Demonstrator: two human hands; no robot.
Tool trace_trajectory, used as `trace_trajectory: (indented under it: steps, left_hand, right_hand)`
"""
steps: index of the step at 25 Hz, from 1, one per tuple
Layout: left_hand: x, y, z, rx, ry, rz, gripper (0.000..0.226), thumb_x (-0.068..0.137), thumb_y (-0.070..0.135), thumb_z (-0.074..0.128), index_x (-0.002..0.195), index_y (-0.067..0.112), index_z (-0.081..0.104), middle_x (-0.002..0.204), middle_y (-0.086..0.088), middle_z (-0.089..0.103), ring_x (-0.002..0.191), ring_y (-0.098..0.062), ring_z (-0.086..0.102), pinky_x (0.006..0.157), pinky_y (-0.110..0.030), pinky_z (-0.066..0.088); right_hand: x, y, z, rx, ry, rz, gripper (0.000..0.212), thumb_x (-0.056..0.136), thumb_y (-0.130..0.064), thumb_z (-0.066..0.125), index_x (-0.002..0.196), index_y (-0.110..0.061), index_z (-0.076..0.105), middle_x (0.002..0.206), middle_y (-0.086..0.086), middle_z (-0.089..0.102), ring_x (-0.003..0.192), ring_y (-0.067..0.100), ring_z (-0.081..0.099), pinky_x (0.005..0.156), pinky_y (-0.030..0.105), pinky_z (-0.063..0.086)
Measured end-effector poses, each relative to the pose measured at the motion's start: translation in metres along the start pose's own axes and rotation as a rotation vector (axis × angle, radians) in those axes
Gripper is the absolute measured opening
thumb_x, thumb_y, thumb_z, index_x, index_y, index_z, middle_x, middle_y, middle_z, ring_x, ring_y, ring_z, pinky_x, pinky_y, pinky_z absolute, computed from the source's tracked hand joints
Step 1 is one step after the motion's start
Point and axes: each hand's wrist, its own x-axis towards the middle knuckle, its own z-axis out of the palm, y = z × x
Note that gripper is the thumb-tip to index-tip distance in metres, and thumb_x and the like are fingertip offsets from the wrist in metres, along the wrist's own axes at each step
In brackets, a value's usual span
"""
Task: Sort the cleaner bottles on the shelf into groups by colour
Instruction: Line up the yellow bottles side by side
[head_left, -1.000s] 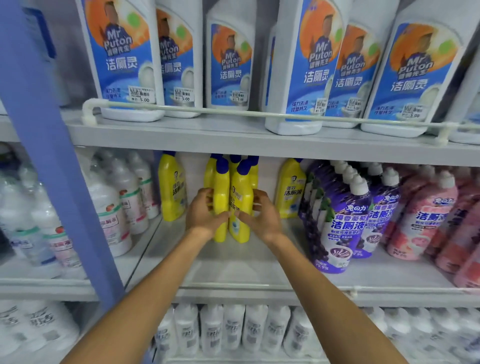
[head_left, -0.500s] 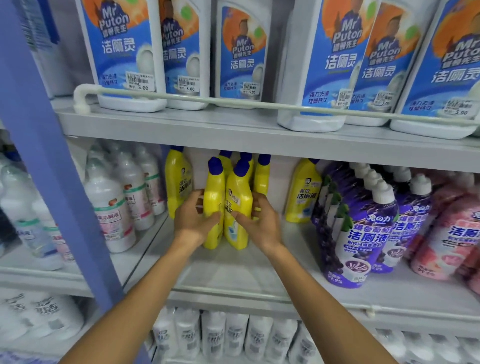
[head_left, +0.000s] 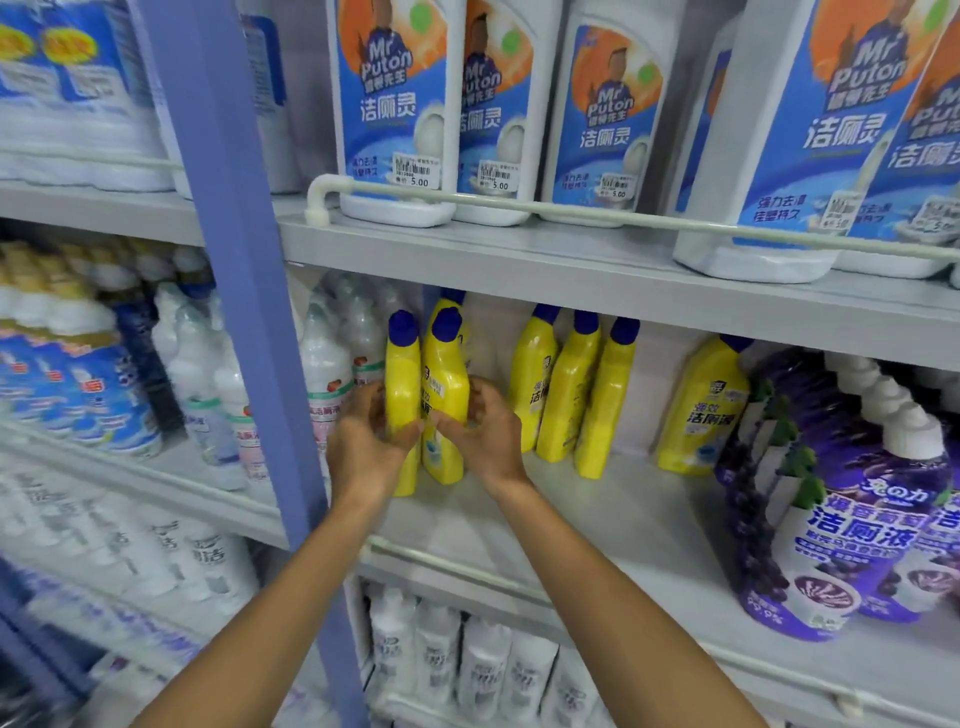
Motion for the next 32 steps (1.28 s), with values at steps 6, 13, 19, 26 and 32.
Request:
trace_trajectory:
  steps: [6, 13, 19, 26, 32]
  left_hand:
    - [0.001, 0.000, -0.005, -0.069, -0.021, -0.042, 0.050, 0.070, 0.031, 0.091, 0.109, 0.038, 0.061, 0.096, 0.013, 0.073, 0.091, -0.013, 0.071, 0.087, -0.043, 0.059]
    - [-0.026, 0.061, -0.020, -0.211, 0.019, 0.179, 0.058, 0.078, 0.013, 0.086, 0.125, 0.031, 0.058, 0.118, 0.012, 0.067, 0.110, -0.007, 0.065, 0.090, -0.029, 0.055]
    - [-0.016, 0.094, 0.052, -0.343, -0.311, 0.200, 0.072, 0.069, 0.020, 0.088, 0.132, 0.022, 0.055, 0.124, 0.012, 0.063, 0.114, 0.002, 0.060, 0.090, -0.019, 0.052]
    - [0.036, 0.067, 0.156, -0.065, -0.258, 0.032, 0.081, 0.063, 0.041, 0.079, 0.133, 0.015, 0.048, 0.122, -0.006, 0.065, 0.114, -0.026, 0.063, 0.098, -0.044, 0.051]
    - [0.033, 0.044, 0.173, 0.005, -0.225, 0.007, 0.038, 0.082, 0.023, 0.075, 0.114, 0.022, 0.054, 0.107, -0.004, 0.070, 0.102, -0.028, 0.067, 0.086, -0.038, 0.053]
  right_hand:
    - [0.003, -0.002, -0.009, 0.033, -0.095, -0.007, 0.047, 0.081, -0.014, 0.086, 0.122, -0.017, 0.062, 0.100, -0.014, 0.069, 0.084, -0.017, 0.062, 0.075, 0.005, 0.047]
    - [-0.007, -0.010, -0.074, 0.108, -0.071, -0.065, 0.056, 0.076, -0.018, 0.090, 0.123, -0.029, 0.061, 0.123, -0.012, 0.065, 0.111, 0.015, 0.064, 0.087, 0.031, 0.059]
    - [-0.005, -0.003, -0.160, 0.089, 0.130, -0.080, 0.060, 0.075, -0.014, 0.090, 0.128, -0.021, 0.062, 0.125, -0.004, 0.067, 0.115, 0.012, 0.064, 0.087, 0.026, 0.058]
    - [0.019, 0.033, -0.183, -0.013, 0.214, -0.024, 0.077, 0.061, -0.037, 0.091, 0.129, -0.024, 0.058, 0.124, -0.002, 0.067, 0.108, 0.009, 0.067, 0.089, 0.036, 0.059]
    - [0.023, 0.052, -0.180, 0.016, 0.183, 0.020, 0.059, 0.067, -0.025, 0.089, 0.114, -0.045, 0.059, 0.112, -0.013, 0.071, 0.103, 0.008, 0.069, 0.092, 0.046, 0.060]
